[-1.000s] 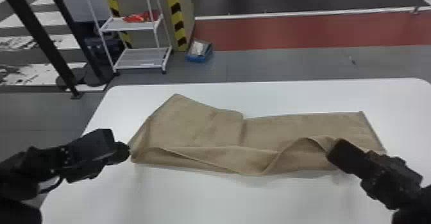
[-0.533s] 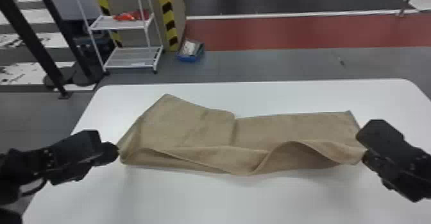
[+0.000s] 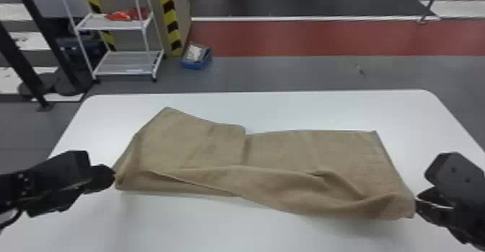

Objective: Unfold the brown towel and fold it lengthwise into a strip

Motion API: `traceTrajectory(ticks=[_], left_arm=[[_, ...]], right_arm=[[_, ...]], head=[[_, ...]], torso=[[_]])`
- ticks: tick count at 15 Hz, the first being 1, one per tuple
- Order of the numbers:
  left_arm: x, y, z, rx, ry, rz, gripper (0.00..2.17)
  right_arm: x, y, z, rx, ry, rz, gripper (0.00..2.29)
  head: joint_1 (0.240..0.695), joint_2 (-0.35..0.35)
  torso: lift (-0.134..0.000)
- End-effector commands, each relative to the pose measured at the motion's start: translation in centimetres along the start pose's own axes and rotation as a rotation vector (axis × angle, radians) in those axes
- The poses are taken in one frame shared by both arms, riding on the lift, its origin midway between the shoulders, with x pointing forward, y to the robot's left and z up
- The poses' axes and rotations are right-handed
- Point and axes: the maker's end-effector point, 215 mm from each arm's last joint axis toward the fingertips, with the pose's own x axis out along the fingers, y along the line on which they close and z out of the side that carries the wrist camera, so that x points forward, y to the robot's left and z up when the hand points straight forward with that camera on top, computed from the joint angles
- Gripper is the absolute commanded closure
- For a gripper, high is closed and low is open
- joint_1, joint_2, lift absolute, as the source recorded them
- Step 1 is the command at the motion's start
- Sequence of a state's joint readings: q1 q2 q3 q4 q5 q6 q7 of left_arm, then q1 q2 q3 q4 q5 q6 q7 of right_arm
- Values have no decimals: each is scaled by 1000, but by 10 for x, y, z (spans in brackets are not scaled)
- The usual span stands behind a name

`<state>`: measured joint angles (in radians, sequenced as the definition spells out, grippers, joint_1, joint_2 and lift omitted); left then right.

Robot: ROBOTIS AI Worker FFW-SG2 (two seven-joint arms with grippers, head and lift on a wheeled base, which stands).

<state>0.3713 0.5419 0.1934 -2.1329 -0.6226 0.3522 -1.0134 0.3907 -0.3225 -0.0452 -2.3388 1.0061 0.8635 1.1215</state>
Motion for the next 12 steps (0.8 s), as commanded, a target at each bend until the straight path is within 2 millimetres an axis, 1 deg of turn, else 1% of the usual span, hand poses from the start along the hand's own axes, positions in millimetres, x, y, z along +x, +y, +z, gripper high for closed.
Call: traceTrajectory(ticks=[1,2,4,5,7,9,10,11,12], left_arm=[[-1,0,2,1,-2,1,2145],[-1,-1,2,3,-3,-3,2142],[-1,-4,1,2,-2,-12,2145],[-1,-4,0,2,0,-13,2145],[0,-5,2,2,-4,-15,2145],[0,-7,2,2,-2,-22,2145],[0,-7,1,0,1,-22,2145],[-1,-8,-1,-1,3,-23,2142],[-1,-7,-2,-2,4,-23,2142]], right_arm=[[-8,7,-8,-6,15,17,127],[-13,9,-10,-21,19,45,16],[-25,12,-6,-54,6,72,33],[-27,14,-2,-72,-1,77,60],[-24,21,4,-128,-3,96,107],[-17,37,8,-185,12,148,205],[-17,43,6,-193,20,174,235],[-16,46,3,-211,36,184,319],[-12,48,-2,-223,53,188,323]], head=[[695,13],[695,9],[695,10],[695,12],[695,16],[695,26],[695,31],[695,46],[695,52]], torso=[[-125],[-125],[-125],[-125],[-125],[-125],[-125],[-125],[-125]])
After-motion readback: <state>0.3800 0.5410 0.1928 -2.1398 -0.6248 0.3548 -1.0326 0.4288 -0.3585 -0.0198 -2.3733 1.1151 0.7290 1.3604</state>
